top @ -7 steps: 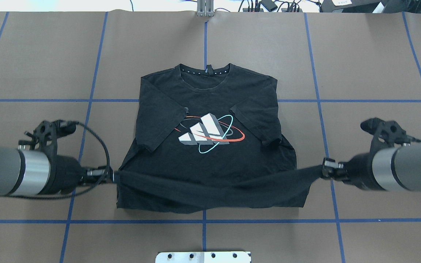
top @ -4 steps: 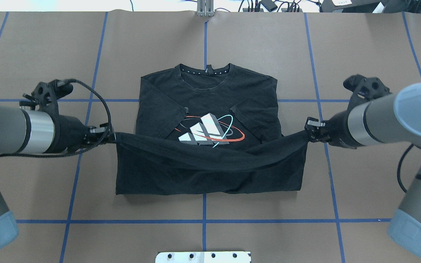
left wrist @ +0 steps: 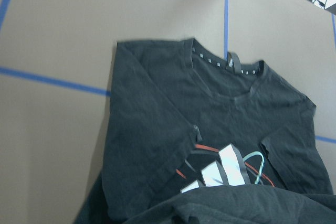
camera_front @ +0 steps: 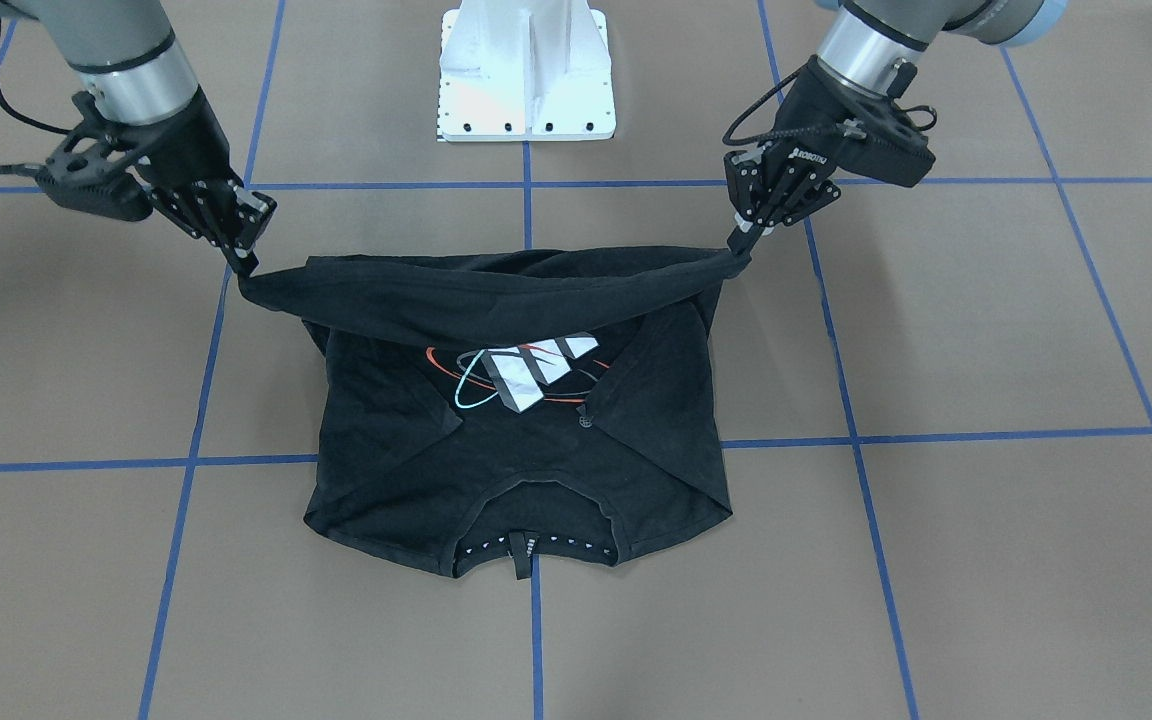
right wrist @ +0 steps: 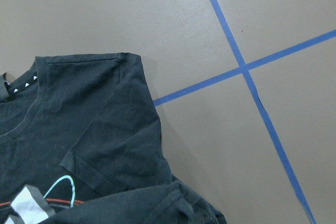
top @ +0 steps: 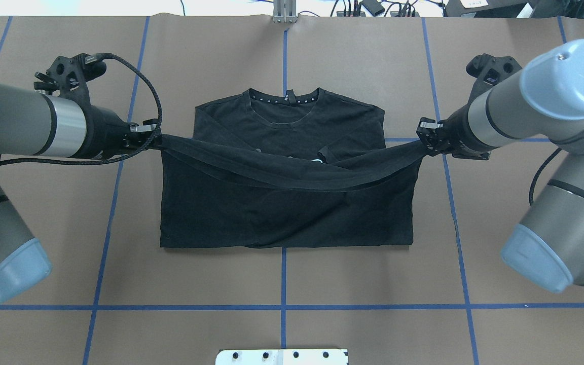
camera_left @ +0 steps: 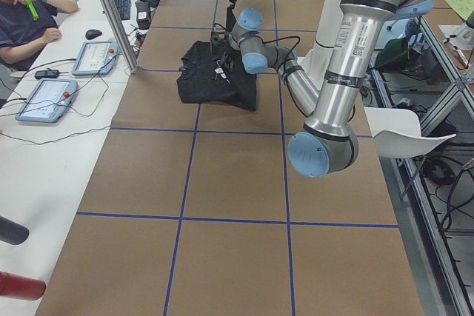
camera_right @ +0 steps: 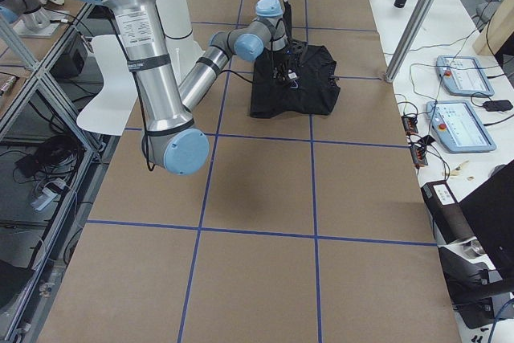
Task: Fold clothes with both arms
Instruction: 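Carry the hem with both grippers toward the collar, folding the shirt in half, then open both grippers to release the hem and lift them away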
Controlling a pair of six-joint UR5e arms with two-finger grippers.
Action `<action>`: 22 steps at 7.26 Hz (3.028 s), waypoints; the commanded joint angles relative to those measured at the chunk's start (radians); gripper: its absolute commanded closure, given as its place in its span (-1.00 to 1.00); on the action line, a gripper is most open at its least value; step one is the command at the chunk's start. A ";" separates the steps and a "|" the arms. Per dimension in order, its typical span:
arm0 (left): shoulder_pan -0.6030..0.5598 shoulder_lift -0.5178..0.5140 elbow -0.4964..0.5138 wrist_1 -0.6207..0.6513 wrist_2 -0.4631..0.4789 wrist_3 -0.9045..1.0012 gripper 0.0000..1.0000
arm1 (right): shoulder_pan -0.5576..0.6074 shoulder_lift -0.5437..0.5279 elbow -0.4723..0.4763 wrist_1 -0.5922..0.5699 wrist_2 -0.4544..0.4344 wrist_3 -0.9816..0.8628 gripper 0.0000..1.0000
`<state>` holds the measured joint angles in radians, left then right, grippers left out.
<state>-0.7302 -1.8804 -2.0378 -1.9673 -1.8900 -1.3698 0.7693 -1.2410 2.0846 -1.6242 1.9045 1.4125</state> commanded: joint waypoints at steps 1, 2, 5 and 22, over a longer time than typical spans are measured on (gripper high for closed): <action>-0.009 -0.080 0.141 -0.004 0.008 0.031 1.00 | 0.021 0.075 -0.121 0.003 -0.001 -0.024 1.00; -0.009 -0.135 0.228 -0.008 0.009 0.043 1.00 | 0.019 0.128 -0.197 0.003 -0.004 -0.024 1.00; -0.015 -0.213 0.445 -0.116 0.060 0.072 1.00 | 0.034 0.180 -0.384 0.088 -0.009 -0.047 1.00; -0.089 -0.298 0.735 -0.294 0.100 0.306 -0.99 | 0.068 0.230 -0.662 0.288 -0.051 -0.151 -0.99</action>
<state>-0.7943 -2.1783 -1.3011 -2.2409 -1.7830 -1.1102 0.8265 -1.0362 1.4340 -1.3313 1.8668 1.2914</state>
